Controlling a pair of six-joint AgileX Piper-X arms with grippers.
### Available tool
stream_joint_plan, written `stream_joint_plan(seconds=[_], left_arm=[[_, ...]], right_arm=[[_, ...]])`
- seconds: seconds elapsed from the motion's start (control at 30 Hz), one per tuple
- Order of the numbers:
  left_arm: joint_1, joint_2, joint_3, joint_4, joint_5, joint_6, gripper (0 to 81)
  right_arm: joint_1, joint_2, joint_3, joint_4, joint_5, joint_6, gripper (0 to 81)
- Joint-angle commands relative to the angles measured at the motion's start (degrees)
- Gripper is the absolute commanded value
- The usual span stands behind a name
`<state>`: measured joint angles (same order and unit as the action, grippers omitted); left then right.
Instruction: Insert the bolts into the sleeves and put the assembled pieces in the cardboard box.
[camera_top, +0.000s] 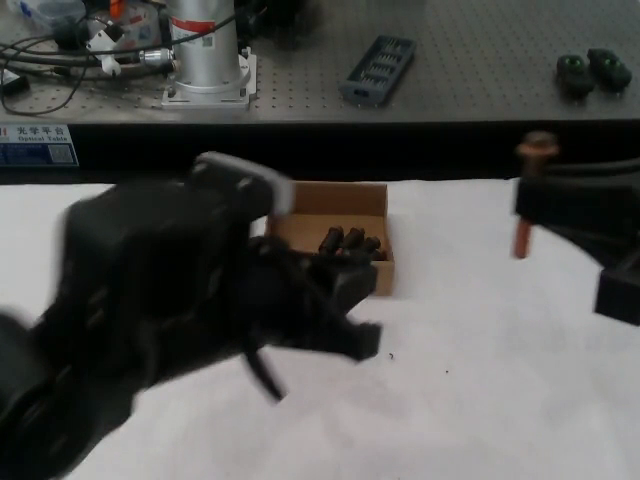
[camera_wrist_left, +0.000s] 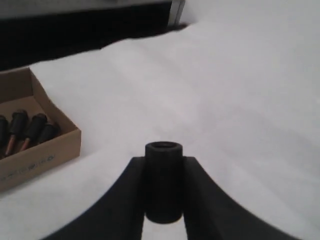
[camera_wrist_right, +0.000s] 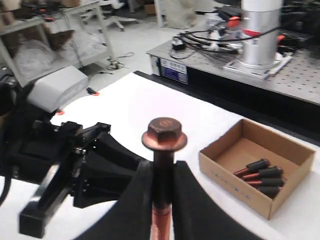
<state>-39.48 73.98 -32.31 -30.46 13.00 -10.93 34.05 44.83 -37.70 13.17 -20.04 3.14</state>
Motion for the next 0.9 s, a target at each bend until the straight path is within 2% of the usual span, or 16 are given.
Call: stream_joint_plan(seconds=[0.0,0.13,0.27,0.43,0.6,0.73,0.87], left_arm=[[0.2,-4.8,5.6,-9.2,4.2,-0.5,0.6],[0.2,-9.7,14.2,-17.4,12.0,-0.5,0.6],[0.2,-13.7,20.1,-25.5,14.7,-0.5,0.6],[0.2,-15.8,24.5,-29.2,14.7,-0.5,0.6],[0.2,-15.8,25.0,-29.8,14.7,-0.5,0.6],[0.2,-15.8,25.0,-29.8,16.1,-0.5,0.6],[0.2,-15.8,25.0,-30.8,18.4,-0.5,0.6]], right_arm=[[0.1,4.6,-0.1,-8.8,-9.4,-0.2,3.2],[0.1,9.7,-0.1,-18.7,-18.6,3.8,3.2],[0.8,13.4,-0.1,-23.5,-24.3,8.7,3.2],[6.4,14.6,-0.1,-23.9,-24.1,8.7,3.2],[13.5,16.3,-0.1,-23.9,-18.8,8.6,3.2],[16.9,18.5,-0.1,-23.9,-18.0,8.6,3.2],[18.3,19.8,-0.1,-23.9,-15.6,8.4,3.2]])
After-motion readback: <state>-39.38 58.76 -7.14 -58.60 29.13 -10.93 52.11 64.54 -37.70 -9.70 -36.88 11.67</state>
